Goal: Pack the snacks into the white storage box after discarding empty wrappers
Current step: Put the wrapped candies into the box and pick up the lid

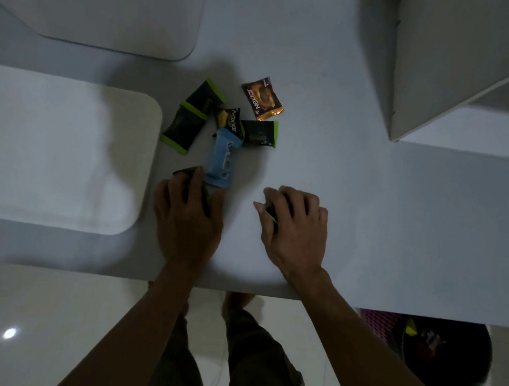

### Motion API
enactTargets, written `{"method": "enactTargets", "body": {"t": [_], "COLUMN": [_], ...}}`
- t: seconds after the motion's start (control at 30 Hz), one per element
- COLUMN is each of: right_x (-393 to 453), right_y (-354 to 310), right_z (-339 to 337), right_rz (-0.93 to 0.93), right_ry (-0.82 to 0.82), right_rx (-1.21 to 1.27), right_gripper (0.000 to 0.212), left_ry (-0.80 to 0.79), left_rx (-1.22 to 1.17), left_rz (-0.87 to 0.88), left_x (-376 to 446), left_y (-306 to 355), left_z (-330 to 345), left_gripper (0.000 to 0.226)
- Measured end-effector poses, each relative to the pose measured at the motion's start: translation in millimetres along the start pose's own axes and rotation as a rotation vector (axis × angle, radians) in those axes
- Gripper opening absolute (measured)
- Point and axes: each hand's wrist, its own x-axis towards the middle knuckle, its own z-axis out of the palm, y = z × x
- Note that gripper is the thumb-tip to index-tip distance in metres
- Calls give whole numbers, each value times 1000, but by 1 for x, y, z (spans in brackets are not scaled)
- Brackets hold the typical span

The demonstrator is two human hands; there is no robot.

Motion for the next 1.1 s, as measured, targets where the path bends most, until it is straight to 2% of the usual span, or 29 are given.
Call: {"method": "enactTargets", "body": {"t": [0.13,0.5,0.73,0.9,1.1], "right_x": [-2,9,4,1,36], "right_y": [2,-6,-23,-41,-58], "right_z": [7,10,-12,-39,-76], "right_rz": [-13,75,183,288,348], "right_ry": [44,169,8,-62,-93], "right_rx": [-13,-16,151,238,224], "right_gripper": [37,44,43,47,50], "left_ry": [23,207,96,24,119], "left_rx": [-40,54,-127,-251,-342], "left_rz": [-16,160,77,-70,-152], "left_x": [0,-3,3,3,32], "left_y": [0,-2,-7,-4,17], "left_z": [1,2,-10,-27,-77], "left_gripper": [43,34,36,34,32]}}
